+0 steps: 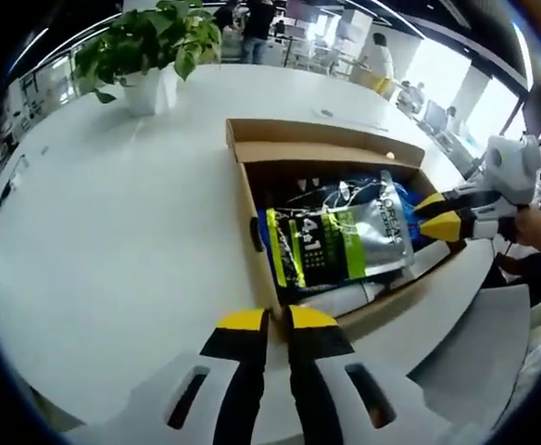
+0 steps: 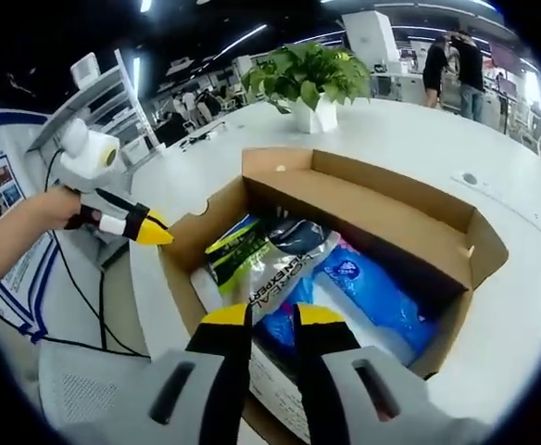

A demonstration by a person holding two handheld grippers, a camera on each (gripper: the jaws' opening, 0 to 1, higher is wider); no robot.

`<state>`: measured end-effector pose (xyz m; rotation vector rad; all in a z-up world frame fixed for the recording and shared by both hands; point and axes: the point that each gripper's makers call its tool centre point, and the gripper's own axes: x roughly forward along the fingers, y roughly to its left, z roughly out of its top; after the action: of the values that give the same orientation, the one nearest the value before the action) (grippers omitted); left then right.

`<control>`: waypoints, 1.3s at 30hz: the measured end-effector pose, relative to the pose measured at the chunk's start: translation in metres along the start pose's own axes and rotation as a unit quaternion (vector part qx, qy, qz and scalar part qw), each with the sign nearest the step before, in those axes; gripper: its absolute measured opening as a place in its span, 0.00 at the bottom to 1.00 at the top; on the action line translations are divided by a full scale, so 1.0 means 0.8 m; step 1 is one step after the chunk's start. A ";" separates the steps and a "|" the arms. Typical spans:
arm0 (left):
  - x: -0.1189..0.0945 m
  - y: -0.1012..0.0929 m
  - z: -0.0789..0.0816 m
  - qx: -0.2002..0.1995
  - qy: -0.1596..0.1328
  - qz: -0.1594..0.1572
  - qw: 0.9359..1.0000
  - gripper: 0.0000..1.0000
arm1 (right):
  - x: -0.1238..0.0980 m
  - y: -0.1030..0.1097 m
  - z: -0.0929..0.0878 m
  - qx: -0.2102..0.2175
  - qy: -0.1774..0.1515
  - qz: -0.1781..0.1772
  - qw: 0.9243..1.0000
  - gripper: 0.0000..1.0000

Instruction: Operate the shoe box by opening the lid, removing the specified soft item, and placing it in the target area until the item is outside and the box remains undamaged.

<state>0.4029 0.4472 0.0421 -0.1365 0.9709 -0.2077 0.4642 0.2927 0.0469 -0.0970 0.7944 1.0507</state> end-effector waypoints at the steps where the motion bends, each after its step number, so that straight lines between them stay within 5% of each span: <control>1: 0.000 0.000 0.000 -0.001 -0.001 -0.001 1.000 0.05 | 0.002 0.001 0.000 0.002 0.001 0.001 1.000 0.15; 13: -0.001 0.000 0.000 -0.014 -0.013 -0.001 1.000 0.04 | 0.032 0.003 -0.008 0.020 0.024 -0.010 0.999 0.11; 39: -0.001 -0.002 -0.001 0.004 0.002 0.010 1.000 0.04 | -0.006 -0.005 0.015 0.041 -0.009 -0.024 0.999 0.00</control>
<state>0.4016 0.4455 0.0422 -0.1191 0.9745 -0.1927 0.4726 0.2924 0.0571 -0.0360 0.8136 0.9719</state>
